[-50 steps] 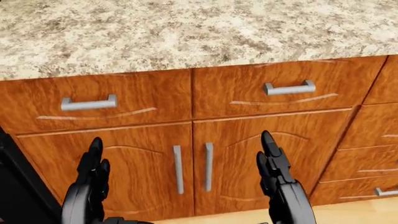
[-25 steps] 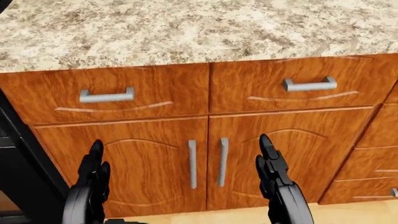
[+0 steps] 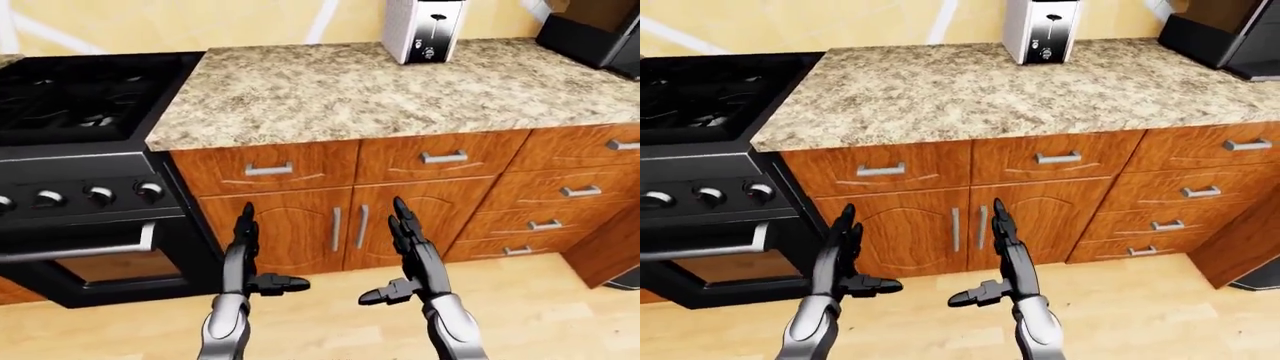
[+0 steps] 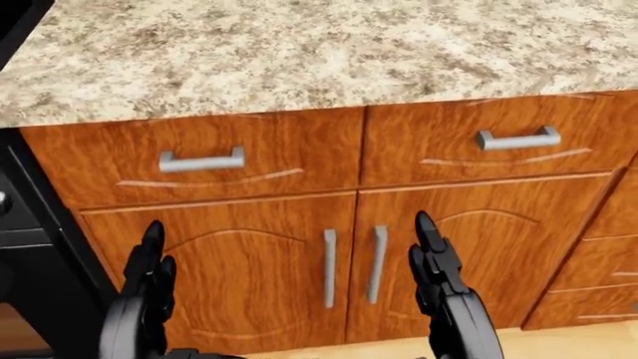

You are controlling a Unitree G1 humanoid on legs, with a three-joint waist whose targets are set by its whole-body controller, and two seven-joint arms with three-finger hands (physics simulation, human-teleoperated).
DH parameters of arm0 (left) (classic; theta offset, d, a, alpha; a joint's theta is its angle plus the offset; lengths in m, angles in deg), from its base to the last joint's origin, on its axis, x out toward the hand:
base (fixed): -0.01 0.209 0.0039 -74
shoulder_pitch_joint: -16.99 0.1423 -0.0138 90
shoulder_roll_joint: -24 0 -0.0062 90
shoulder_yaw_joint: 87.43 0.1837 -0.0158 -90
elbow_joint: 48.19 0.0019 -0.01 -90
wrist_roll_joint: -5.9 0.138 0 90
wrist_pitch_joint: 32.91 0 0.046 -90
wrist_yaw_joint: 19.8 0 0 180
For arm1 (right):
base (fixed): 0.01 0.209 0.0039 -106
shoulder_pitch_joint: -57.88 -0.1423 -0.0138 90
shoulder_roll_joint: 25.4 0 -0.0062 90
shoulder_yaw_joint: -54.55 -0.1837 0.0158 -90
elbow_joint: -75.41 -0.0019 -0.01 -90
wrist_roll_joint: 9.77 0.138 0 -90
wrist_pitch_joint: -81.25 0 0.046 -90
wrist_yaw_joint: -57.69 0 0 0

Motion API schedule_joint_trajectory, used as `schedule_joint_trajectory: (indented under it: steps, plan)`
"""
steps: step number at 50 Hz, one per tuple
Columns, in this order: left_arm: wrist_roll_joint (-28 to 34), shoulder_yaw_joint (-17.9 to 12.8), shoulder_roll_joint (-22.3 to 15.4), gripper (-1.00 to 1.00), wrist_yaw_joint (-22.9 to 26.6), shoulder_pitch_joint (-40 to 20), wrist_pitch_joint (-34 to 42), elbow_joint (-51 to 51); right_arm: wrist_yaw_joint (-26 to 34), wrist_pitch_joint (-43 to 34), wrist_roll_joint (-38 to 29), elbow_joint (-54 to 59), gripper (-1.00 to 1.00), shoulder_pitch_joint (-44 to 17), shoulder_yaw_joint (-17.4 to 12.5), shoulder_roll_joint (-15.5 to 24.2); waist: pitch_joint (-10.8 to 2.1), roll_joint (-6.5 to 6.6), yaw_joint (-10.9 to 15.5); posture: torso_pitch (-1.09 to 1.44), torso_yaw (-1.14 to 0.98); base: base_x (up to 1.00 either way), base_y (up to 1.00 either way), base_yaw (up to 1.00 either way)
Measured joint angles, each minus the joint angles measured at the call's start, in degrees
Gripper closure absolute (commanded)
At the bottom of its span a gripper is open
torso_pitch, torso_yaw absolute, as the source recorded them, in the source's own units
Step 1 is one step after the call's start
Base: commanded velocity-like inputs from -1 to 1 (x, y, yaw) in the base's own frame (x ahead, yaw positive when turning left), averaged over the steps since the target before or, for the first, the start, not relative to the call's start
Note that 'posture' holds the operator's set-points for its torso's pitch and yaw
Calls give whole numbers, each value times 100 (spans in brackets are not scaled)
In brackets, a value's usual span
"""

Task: Navigate to the stove.

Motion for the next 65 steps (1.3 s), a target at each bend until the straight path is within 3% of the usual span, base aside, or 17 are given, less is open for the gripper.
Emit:
schedule_joint_trajectory:
  steps: [2, 6, 8, 9, 13, 23, 25, 29, 33, 36, 40, 51, 53, 57, 61, 64, 65]
  plan:
    - [0, -25, -8, -100, 2, -16, 4, -27, -2, -6, 0, -23, -100, -14, 7, 0, 10, 98, 21, 0, 0, 0, 27, 0]
    - [0, -60, -15, -100, -16, -43, -46, -99, 10, 26, 5, -92, -100, -12, 38, -5, 84, 458, 19, 0, 0, 0, 26, 0]
    - [0, -57, -16, -100, -17, -40, -59, -113, 16, 30, 5, -101, -100, -16, 43, -5, 49, 717, 28, 0, 0, 0, 26, 0]
    - [-1, -79, -54, -100, -19, -46, -61, -98, 19, 32, 3, -85, -100, -35, 65, -44, 20, 738, 74, 0, 0, 0, 27, 0]
    - [4, -209, -82, -100, -71, 17, -11, -7, 78, 6, -3, 32, -100, -8, 202, -73, 40, 603, 170, 0, 0, 0, 27, 0]
    - [0, -125, -56, -100, -42, -35, -45, -96, 49, 107, 11, -22, -100, -68, 100, -47, 46, -77, 90, 0, 0, 0, 27, 0]
    - [0, -62, -8, -100, -35, -26, -42, -42, 40, 97, 14, 50, -100, -66, 36, -9, 76, 41, 19, 0, 0, 0, 27, 0]
    - [0, -26, -8, -100, -3, 3, 17, 2, 2, 0, 16, 29, -100, -2, -8, -4, 1, 56, 18, 0, 0, 0, 26, 0]
    - [0, -52, -13, -100, -14, -43, -32, -90, -1, 37, 29, -49, -100, -42, 7, -5, 66, 396, 24, 0, 0, 0, 25, 0]
    - [-2, -65, -34, -100, -17, -48, -67, -130, 11, 55, 28, -79, -100, -53, 38, -23, 12, 769, 52, 0, 0, 0, 17, 0]
    - [4, -209, -84, -100, -68, 12, -14, -6, 74, 38, 11, 51, -100, -11, 202, -75, 49, 663, 150, 0, 0, 0, 18, 0]
    - [1, -134, -53, -100, -47, -35, -40, -87, 54, 132, 5, 3, -100, -83, 119, -45, 23, -73, 99, 0, 0, 0, 18, 0]
    - [1, -58, -8, -100, -36, -24, -36, -40, 41, 125, 3, 71, -100, -68, 45, -10, 50, 51, 42, 0, 0, 0, 18, 0]
    - [1, -23, -8, -100, -1, 0, 9, -7, 4, 51, -7, 93, -100, -5, 10, -5, 14, 92, 41, 0, 0, 0, 18, 0]
    - [1, -60, -16, -100, -16, -40, -29, -83, 8, 78, -9, -2, -100, -39, 48, -13, 68, 382, 54, 0, 0, 0, 18, 0]
    - [0, -53, -15, -100, -17, -41, -57, -110, 14, 107, -2, 3, -100, -65, 48, -12, 36, 720, 53, 0, 0, 0, 18, 0]
    - [-1, -75, -52, -100, -18, -49, -59, -94, 14, 105, -2, 14, -100, -76, 66, -51, 16, 716, 93, 0, 0, 0, 19, 0]
